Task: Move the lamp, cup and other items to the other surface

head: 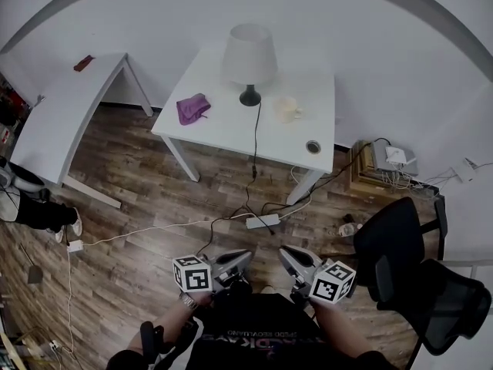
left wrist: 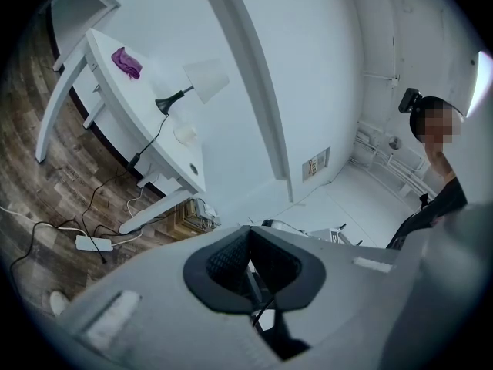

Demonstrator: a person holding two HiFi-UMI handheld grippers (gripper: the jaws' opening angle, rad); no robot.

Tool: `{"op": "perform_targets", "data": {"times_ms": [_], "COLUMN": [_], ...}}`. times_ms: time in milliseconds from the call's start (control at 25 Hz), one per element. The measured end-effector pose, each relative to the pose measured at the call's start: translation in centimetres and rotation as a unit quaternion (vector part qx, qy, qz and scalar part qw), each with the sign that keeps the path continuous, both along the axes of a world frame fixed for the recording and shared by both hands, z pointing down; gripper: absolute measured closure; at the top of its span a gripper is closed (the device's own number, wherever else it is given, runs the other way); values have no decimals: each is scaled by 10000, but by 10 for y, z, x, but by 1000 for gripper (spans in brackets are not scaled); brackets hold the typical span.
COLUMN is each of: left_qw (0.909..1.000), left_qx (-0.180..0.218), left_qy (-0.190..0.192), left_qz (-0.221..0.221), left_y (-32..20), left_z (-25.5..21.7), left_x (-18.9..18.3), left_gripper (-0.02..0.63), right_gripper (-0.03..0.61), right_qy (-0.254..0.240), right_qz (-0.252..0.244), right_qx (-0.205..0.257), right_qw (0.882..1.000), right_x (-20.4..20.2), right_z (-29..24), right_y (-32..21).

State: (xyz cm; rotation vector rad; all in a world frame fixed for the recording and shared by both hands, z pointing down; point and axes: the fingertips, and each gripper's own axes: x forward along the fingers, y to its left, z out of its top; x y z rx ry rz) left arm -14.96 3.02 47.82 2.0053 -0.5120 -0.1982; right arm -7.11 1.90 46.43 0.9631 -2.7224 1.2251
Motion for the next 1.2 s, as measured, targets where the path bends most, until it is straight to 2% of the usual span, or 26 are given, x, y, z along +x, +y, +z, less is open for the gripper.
{"op": "perform_targets", "data": {"times_ms": [320,560,720,880,1080,1200], "left_qw": [9995,9985,9967,9955,9909,9892], "left_qx": [-93,-45,-54,47,84,64], "left_qy": [244,302,412,354,316,271], "left_qz": [-196,-449,-691,-877,-1309,-1440], "left_y": [-41,-57,-68,-81,-92,-102], "left_z": [13,5,5,-1,-3,-3], "left_x": [-58,-88,-101,-110,-115,-106], "left_gripper": [617,617,617,617,617,617], "right_gripper": [541,541,541,532,530,514], "right_qy": [326,627,664,872,1570,2072], "right_qz": [193,206,333,380,328,176], "right_qx": [317,486,614,795,1093,1236], "right_qw": [9988,9966,9953,9923,9810,9703], "right_x": [-48,-52,-48,-36,-3,16], "right_z": [-9,-17,-25,-30,-21,-11], "right_y": [-70,-107,-134,-164,-206,-242]}}
